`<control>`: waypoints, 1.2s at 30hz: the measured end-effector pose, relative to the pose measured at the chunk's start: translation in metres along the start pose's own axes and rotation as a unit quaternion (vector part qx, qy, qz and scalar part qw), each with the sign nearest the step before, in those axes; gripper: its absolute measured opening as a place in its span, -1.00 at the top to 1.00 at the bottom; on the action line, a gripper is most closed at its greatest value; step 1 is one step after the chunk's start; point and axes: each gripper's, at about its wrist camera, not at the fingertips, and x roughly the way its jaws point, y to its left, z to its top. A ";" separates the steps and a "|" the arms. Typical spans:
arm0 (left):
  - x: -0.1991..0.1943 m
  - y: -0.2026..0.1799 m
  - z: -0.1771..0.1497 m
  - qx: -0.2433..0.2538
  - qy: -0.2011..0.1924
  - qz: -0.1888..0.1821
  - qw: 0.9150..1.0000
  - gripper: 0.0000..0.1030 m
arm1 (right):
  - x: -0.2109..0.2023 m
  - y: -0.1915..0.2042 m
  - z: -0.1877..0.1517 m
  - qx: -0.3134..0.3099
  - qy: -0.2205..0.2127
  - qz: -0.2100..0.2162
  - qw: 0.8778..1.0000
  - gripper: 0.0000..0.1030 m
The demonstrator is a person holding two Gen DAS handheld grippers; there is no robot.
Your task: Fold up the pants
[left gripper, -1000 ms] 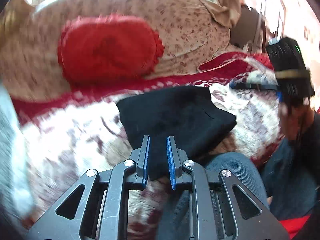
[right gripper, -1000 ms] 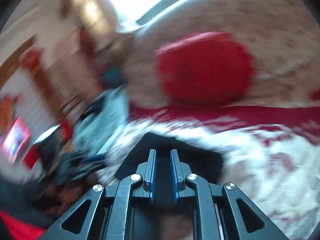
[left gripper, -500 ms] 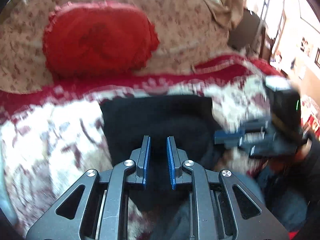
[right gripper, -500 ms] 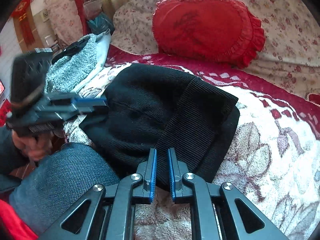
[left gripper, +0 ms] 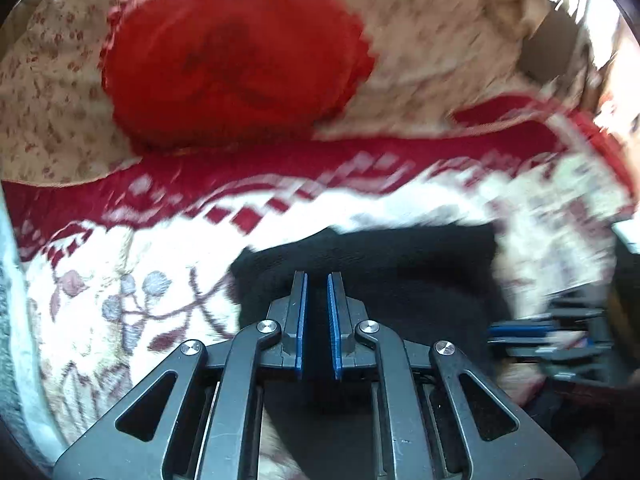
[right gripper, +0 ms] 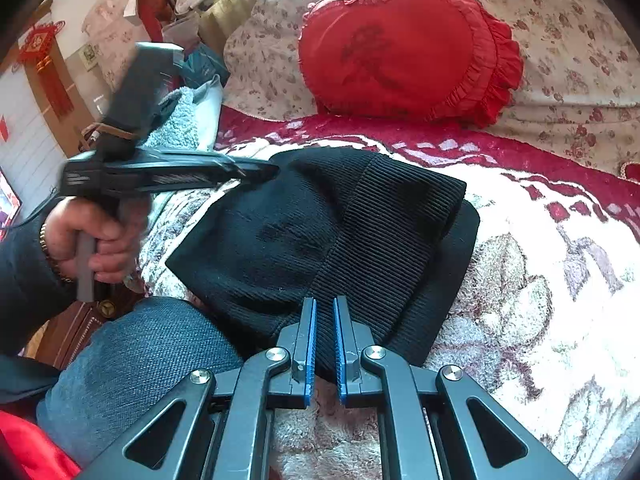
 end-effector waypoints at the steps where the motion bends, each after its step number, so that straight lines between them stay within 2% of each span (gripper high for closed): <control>1: -0.009 -0.001 -0.003 -0.007 -0.011 -0.011 1.000 0.86 | -0.001 -0.001 0.000 0.006 -0.001 0.006 1.000 0.89; 4: -0.015 -0.005 -0.014 -0.011 -0.014 -0.033 0.999 0.86 | -0.012 0.000 0.005 0.012 -0.011 0.022 1.000 0.84; 7: 0.010 -0.012 -0.024 -0.014 0.018 -0.053 0.998 0.86 | -0.033 -0.004 0.020 0.023 -0.083 -0.009 0.996 0.79; 9: 0.024 -0.013 -0.028 -0.024 0.028 -0.055 0.998 0.86 | -0.032 -0.006 0.034 0.021 -0.105 -0.030 0.994 0.79; 11: 0.027 -0.010 -0.025 -0.025 0.031 -0.065 0.997 0.86 | -0.013 -0.010 0.043 0.001 -0.092 -0.059 0.994 0.79; 12: 0.029 -0.010 -0.024 -0.026 0.032 -0.067 0.997 0.85 | 0.011 -0.020 0.043 0.001 -0.047 -0.103 0.994 0.79; 13: 0.029 -0.010 -0.025 -0.027 0.032 -0.067 0.997 0.85 | 0.026 -0.029 0.041 0.011 -0.023 -0.119 0.993 0.80; 14: 0.029 -0.010 -0.025 -0.027 0.031 -0.068 0.997 0.85 | 0.027 -0.035 0.039 0.023 -0.052 -0.110 0.992 0.79; 18: 0.029 -0.012 -0.025 -0.018 0.031 -0.062 0.997 0.85 | 0.028 -0.030 0.040 0.017 -0.044 -0.120 0.992 0.79; 21: 0.022 -0.017 -0.022 -0.002 0.025 -0.054 0.998 0.86 | 0.017 -0.029 0.044 0.031 -0.056 -0.113 0.992 0.79; 23: 0.016 -0.019 -0.025 0.004 0.013 -0.056 0.998 0.85 | -0.002 -0.019 0.048 0.022 -0.092 -0.109 0.990 0.79; 25: 0.021 -0.022 -0.027 0.006 0.018 -0.051 0.998 0.85 | -0.007 -0.004 0.054 -0.004 -0.114 -0.085 0.990 0.79; 27: 0.027 -0.021 -0.027 0.005 0.021 -0.050 0.999 0.85 | 0.013 0.011 0.061 -0.035 -0.088 -0.092 0.991 0.79; 29: 0.029 -0.020 -0.024 0.004 0.026 -0.050 0.998 0.85 | 0.046 0.008 0.060 -0.042 -0.033 -0.117 0.992 0.79; 30: 0.027 -0.020 -0.021 0.006 0.026 -0.049 0.998 0.85 | 0.048 0.001 0.060 -0.027 -0.047 -0.110 0.992 0.79; 32: 0.020 -0.023 -0.014 0.013 0.019 -0.052 0.998 0.85 | 0.042 -0.010 0.065 0.012 -0.047 -0.082 0.995 0.84; 36: 0.011 -0.031 0.006 0.020 0.008 -0.076 0.997 0.85 | -0.002 -0.005 0.052 0.015 -0.099 -0.079 0.992 0.82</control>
